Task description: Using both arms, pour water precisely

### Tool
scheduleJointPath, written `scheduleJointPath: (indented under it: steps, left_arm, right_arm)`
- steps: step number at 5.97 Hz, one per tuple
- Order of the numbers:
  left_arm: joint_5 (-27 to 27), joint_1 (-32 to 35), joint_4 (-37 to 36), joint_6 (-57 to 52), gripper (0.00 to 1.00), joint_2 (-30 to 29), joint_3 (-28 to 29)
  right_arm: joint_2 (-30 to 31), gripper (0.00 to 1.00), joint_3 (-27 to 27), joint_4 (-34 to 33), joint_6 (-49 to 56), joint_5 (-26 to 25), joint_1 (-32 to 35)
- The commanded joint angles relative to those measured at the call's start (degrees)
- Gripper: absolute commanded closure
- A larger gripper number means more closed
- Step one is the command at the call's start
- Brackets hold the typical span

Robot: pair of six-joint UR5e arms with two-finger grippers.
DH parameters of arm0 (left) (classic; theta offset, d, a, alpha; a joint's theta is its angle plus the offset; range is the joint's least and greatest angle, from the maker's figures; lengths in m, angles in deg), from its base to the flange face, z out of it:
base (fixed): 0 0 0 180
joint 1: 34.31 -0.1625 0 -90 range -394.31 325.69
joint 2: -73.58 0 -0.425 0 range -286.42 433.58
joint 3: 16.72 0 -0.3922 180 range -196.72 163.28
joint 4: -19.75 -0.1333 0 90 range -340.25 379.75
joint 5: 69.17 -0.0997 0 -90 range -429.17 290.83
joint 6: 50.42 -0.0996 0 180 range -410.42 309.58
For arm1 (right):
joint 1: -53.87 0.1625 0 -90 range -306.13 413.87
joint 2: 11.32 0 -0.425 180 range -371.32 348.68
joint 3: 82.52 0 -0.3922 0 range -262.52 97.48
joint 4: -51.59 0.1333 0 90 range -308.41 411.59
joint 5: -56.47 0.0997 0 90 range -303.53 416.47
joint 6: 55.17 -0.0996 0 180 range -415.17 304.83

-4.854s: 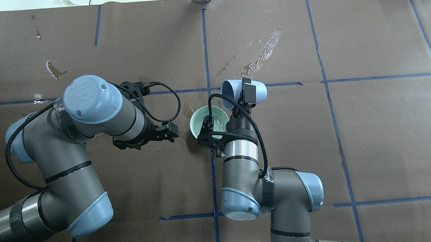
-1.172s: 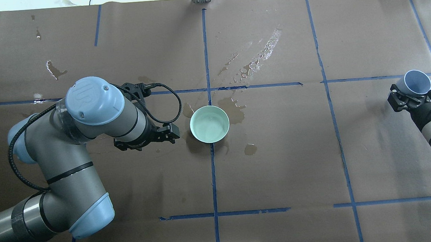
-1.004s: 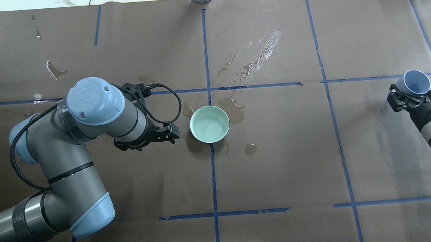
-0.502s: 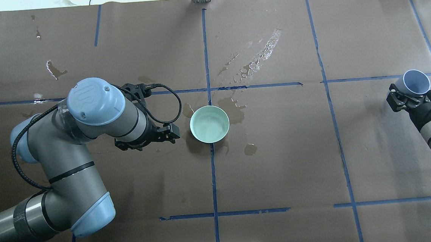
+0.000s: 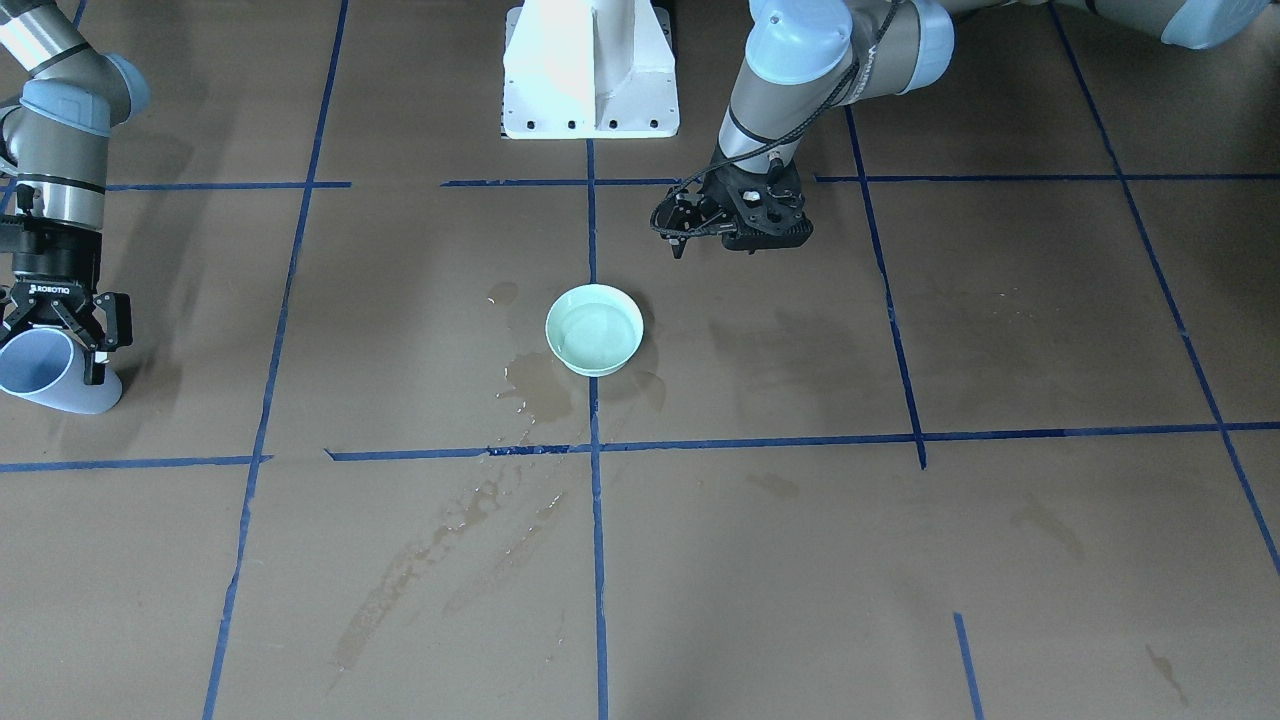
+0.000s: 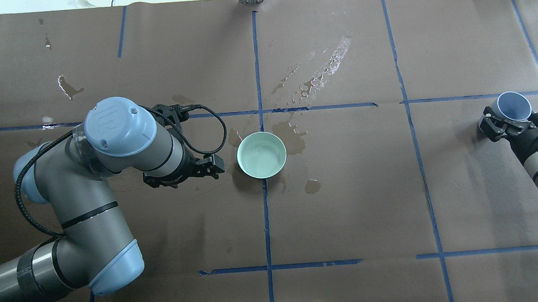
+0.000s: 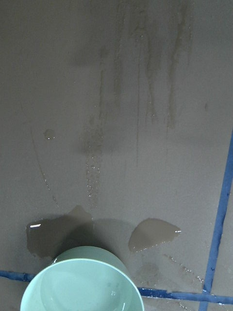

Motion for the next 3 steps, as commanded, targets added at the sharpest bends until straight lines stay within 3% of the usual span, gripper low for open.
scheduleJointPath:
  steps: [1,3]
  left_arm:
    - [0.0,0.0,0.0,0.0,0.0,0.0,-0.08]
    - [0.0,0.09,0.0,0.0,0.0,0.0,-0.08]
  right_arm:
    - [0.0,0.0,-0.01,0.09,-0.09,0.0,-0.46]
    - [-0.09,0.0,0.16,0.17,-0.88,-1.48,-3.44]
